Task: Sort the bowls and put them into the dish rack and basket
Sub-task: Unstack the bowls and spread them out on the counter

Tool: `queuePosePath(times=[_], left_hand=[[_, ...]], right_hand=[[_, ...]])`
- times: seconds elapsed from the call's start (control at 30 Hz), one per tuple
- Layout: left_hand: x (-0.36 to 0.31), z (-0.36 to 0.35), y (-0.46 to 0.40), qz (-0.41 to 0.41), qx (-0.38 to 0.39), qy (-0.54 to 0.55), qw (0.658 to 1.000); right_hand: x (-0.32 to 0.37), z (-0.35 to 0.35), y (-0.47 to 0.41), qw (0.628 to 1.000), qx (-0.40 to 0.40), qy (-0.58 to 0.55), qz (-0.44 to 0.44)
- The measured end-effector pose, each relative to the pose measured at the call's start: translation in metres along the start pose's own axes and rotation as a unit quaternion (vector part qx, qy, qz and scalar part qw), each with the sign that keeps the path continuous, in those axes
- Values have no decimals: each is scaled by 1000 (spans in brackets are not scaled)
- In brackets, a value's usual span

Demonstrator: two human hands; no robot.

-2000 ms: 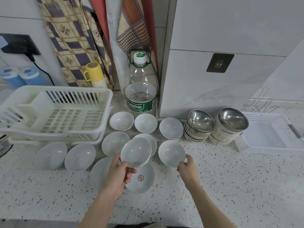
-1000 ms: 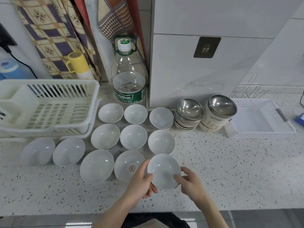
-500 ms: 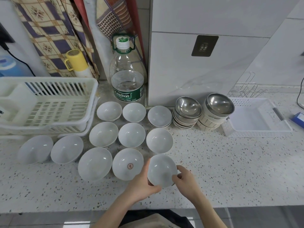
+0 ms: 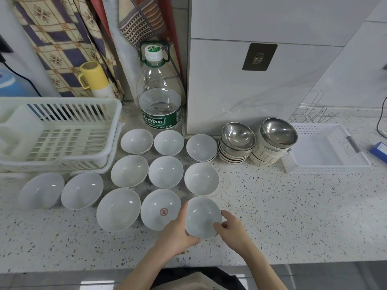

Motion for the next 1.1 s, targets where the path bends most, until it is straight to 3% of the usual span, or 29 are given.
queuePosePath(times=[0.2,0.33,0.47,0.73,0.93,1.1], left_hand=[[5,7,-4,63,2,18,998],[5,31,-17,59,-100,112,987],[-10,60,-43,37,-168,122,978],[-58,95,-131,36,-147,35,988],[-75,100,-174,76,-148,-74,983],[-72,98,-187,56,-153,-123,979]], right_hand=[[2,9,0,999,-4,1,-37],[5,27,-4,995,-76,3,-59],[19,48,-14,989,-138,-25,-50],[61,78,-47,965,-244,-90,-25],[77,100,-66,922,-356,-141,-56],[87,114,-80,921,-350,-151,-81]])
Point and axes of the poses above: each hand's wrist, its own y-axis away from the middle knuckle, its own z-axis out of the back of the hand, x = y × z, the point moved 1 cm from there along -y, towards the middle knuckle, and after that the axes turned 3 degrees about y, right-handed, at the moved point
